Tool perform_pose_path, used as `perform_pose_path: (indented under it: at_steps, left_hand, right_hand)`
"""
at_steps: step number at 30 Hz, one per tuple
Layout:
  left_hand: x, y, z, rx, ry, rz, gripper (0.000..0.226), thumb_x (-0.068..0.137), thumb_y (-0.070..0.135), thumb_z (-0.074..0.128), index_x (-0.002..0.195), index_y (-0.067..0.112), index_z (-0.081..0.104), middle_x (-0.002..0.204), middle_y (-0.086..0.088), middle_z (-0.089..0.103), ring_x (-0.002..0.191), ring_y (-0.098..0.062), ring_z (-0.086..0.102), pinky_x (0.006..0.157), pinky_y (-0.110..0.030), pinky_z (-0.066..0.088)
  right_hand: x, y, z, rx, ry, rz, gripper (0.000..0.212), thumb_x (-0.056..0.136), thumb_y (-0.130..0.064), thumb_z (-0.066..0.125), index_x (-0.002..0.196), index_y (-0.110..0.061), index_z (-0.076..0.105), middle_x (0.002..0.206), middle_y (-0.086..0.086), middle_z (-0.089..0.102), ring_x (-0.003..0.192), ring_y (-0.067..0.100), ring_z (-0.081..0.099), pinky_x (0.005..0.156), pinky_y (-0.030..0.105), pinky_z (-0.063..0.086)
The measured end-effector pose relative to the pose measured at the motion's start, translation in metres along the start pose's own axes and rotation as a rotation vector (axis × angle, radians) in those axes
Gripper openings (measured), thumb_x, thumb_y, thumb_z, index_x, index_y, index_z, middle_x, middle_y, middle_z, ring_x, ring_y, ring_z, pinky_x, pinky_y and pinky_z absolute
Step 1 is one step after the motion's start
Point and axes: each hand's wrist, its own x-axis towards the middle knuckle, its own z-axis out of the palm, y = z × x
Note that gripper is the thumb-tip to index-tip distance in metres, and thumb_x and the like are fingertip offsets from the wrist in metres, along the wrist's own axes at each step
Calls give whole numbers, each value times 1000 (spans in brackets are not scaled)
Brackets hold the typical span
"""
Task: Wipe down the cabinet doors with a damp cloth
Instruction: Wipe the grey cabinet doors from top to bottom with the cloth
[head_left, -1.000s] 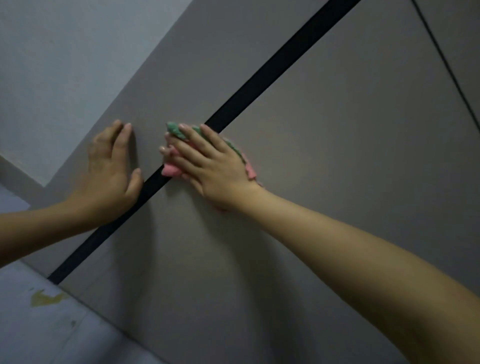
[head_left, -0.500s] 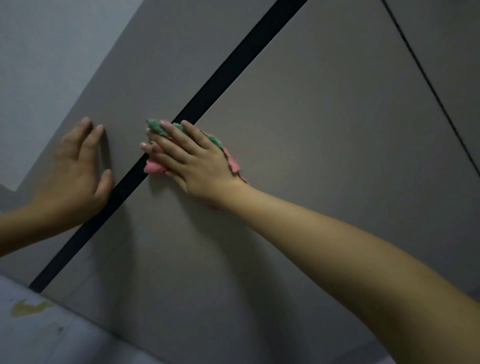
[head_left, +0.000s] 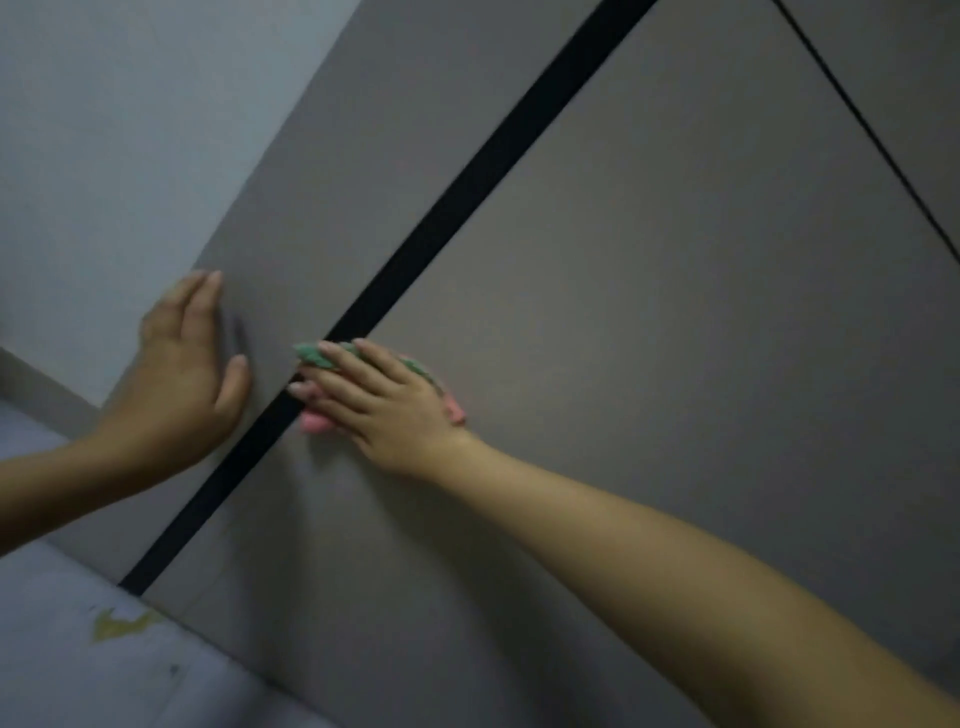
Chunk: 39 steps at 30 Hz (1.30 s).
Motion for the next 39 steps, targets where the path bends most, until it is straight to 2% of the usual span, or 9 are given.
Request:
perform_pose_path:
  at_steps: [8, 14, 16, 19, 22, 26, 32, 35, 39]
  left_hand:
    - [-12, -20, -24, 74, -141, -91, 70, 86, 23, 46, 148, 1, 22, 148, -23, 34, 135, -35, 35, 112, -41, 23]
    - [-22, -23, -20, 81, -214, -59, 75, 84, 26, 41, 150, 3, 16, 155, -18, 22, 143, -30, 23, 117, -37, 16]
    - [-22, -22, -24, 93, -245, -46, 73, 88, 23, 44, 152, 7, 11, 158, -15, 17, 145, -26, 19, 117, -34, 13]
    - [-17, -29, -35, 106, -248, -57, 73, 95, 18, 47, 153, 13, 4, 160, -8, 9, 147, -20, 11, 117, -29, 7]
    - [-15, -40, -44, 138, -290, -64, 72, 95, 18, 45, 153, 14, 2, 161, -7, 6, 147, -19, 11, 117, -29, 9]
    - [-19, -53, -40, 126, -342, -88, 71, 94, 19, 44, 153, 12, 6, 160, -9, 8, 146, -22, 15, 116, -34, 19]
    - [-33, -61, -29, 72, -348, -134, 71, 97, 22, 45, 153, 9, 3, 160, -11, 5, 146, -23, 11, 116, -28, 10]
    - [-38, -69, -30, 72, -372, -126, 71, 98, 25, 43, 153, 11, 1, 160, -10, 4, 146, -23, 11, 115, -26, 9]
    - [-41, -89, -27, 103, -433, -172, 76, 96, 27, 44, 152, 29, -8, 158, -12, 9, 140, -31, 26, 109, -38, 30]
  right_hand:
    - [79, -15, 7, -152, 42, 190, 53, 97, -34, 29, 147, -15, 34, 153, 6, 33, 142, 29, 28, 117, 46, 2]
    - [16, -49, 18, -119, -173, -11, 52, 91, -25, 32, 138, -16, 50, 144, 3, 46, 137, 23, 39, 120, 41, -1]
    - [-8, -35, 10, -101, -107, -25, 50, 89, -26, 36, 136, -17, 53, 143, 2, 47, 140, 22, 32, 120, 39, -2]
    - [15, 1, -7, -113, 13, 89, 54, 92, -32, 32, 144, -15, 37, 150, 6, 30, 147, 23, -3, 120, 39, -6]
    - [78, 18, -20, -130, 46, 227, 57, 99, -38, 21, 150, -14, 19, 156, 9, 11, 146, 25, -2, 118, 42, -7]
    - [124, -16, 3, -155, -4, 125, 57, 98, -36, 3, 150, -13, -1, 154, 8, -10, 142, 25, -13, 113, 44, -17]
    - [37, -51, 16, -51, -126, -77, 54, 91, -31, 27, 143, -17, 37, 149, 5, 24, 146, 24, 3, 119, 40, -9]
    - [25, -19, -1, -16, -89, 18, 53, 95, -33, 28, 143, -15, 38, 151, 9, 28, 148, 21, -5, 120, 41, -1]
    - [74, -16, -5, -58, -73, 79, 59, 97, -36, 31, 150, -12, 22, 156, 12, 12, 147, 28, 0, 119, 45, -1]
